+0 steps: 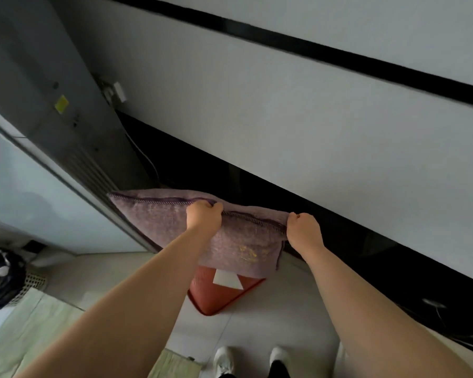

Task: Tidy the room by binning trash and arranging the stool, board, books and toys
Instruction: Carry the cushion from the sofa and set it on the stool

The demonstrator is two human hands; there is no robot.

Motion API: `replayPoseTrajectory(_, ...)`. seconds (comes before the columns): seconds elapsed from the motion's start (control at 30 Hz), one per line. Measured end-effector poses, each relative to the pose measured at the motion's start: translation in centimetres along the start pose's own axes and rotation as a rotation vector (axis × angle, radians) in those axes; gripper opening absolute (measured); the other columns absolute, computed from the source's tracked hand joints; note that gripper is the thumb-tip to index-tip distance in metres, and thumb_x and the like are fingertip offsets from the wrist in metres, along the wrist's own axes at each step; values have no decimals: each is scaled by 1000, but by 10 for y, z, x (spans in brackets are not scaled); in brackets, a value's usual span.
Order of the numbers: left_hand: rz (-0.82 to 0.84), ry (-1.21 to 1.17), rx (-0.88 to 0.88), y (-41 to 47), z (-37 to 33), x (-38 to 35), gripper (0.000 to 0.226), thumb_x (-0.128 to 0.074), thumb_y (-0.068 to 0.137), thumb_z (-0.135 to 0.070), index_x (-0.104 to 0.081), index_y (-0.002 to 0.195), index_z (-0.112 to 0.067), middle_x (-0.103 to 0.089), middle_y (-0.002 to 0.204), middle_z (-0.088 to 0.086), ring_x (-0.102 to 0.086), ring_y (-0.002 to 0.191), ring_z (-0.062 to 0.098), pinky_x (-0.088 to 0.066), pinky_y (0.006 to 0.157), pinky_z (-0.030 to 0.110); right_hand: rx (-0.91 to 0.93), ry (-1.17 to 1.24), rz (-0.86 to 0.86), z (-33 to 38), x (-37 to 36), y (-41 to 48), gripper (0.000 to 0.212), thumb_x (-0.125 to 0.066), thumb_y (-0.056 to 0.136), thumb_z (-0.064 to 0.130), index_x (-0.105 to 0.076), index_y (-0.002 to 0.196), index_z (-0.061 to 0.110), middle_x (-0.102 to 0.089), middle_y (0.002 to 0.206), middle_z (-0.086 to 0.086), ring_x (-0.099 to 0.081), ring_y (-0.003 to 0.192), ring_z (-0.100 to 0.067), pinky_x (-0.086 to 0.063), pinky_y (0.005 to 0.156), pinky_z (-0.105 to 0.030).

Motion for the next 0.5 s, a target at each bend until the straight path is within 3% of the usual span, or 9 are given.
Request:
replayPoseTrajectory(0.07,17,34,18,22,-3,-15,45,-52,93,-22,-37,51,-10,-43,67,11,-42,55,22,-33,53,28,-31,30,14,1,-3,19,41,-35,101,32,-45,134,9,-56,124,-16,-56,109,-33,-41,82,-31)
replayPoseTrajectory(0.1,21,45,29,32,-5,-22,44,-52,92,-24,-40,52,-11,-47,76,14,-47,62,25,-35,58,28,-7,20,33,3,-6,29,43,-35,101,34,-44,137,11,-57,127,-14,-57,109,-31,-41,83,-32)
replayPoseTrajectory(0.17,19,53,26,52,-11,-37,44,-53,92,-27,-41,53,-11,-50,85,19,-50,70,29,-37,62,30,38,-20,63,6,-8,49,44,-36,100,42,-54,127,12,-61,120,-11,-57,101,-25,-40,77,-30)
replayPoseTrajectory(0.23,25,65,5,71,-21,-55,45,-53,92,-29,-40,52,-12,-54,88,25,-53,73,32,-39,62,33,14,4,90,3,-9,72,56,-43,91,58,-58,122,14,-63,116,-5,-59,104,-25,-41,78,-29)
replayPoseTrajectory(0.33,42,99,-18,98,-36,-83,44,-54,91,-34,-41,53,-15,-58,106,34,-60,91,44,-47,73,38,-39,87,125,-9,-9,107,81,-51,60,88,-63,94,16,-69,100,-4,-66,94,-25,-54,83,-39)
replayPoseTrajectory(0.4,63,157,-18,118,-42,-103,40,-53,90,-37,-51,63,-8,-58,109,34,-59,97,45,-49,81,42,-65,123,152,-22,-12,135,87,-58,46,91,-66,92,17,-70,94,0,-67,87,-21,-57,81,-42)
replayPoseTrajectory(0.5,75,211,-27,137,-44,-127,41,-51,90,-39,-64,91,0,-59,110,29,-58,99,43,-49,88,43,-74,112,165,-25,-14,159,81,-64,45,86,-69,88,18,-71,85,0,-68,79,-19,-60,73,-42)
Point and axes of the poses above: each hand's wrist, its own y-axis towards the middle knuckle, its own x-axis out of the back of the hand, z = x × y, the point moved 7 cm from there along y, towards the middle knuckle
